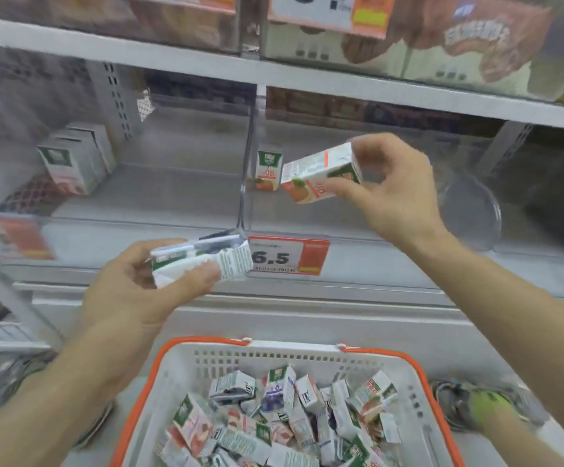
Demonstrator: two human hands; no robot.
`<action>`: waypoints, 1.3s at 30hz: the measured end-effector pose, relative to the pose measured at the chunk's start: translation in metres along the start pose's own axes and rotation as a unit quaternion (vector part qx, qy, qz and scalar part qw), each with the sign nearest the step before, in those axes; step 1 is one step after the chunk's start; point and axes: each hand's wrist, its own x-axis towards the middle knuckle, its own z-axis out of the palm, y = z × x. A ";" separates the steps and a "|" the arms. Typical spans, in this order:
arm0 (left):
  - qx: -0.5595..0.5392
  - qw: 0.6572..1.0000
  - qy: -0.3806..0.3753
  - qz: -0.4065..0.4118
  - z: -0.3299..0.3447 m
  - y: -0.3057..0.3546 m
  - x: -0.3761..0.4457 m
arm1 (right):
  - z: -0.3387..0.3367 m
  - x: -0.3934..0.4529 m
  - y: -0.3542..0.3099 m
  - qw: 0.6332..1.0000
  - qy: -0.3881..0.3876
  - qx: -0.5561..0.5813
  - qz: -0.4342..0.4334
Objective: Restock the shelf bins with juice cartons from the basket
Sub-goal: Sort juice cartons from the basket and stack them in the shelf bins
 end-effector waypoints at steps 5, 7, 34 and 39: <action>0.014 0.998 0.034 0.057 0.007 0.008 0.007 | 0.088 0.073 0.033 0.978 -0.139 -0.155 0.006; 0.004 0.998 0.035 0.061 0.006 0.007 0.010 | 0.117 0.093 0.046 0.965 -0.174 -0.197 0.010; 0.206 0.964 -0.099 0.133 0.122 0.018 -0.051 | -0.042 -0.113 0.018 0.973 -0.123 -0.103 -0.168; 0.328 0.902 -0.195 0.203 0.174 0.033 -0.049 | -0.088 -0.120 0.052 0.982 -0.016 -0.137 -0.131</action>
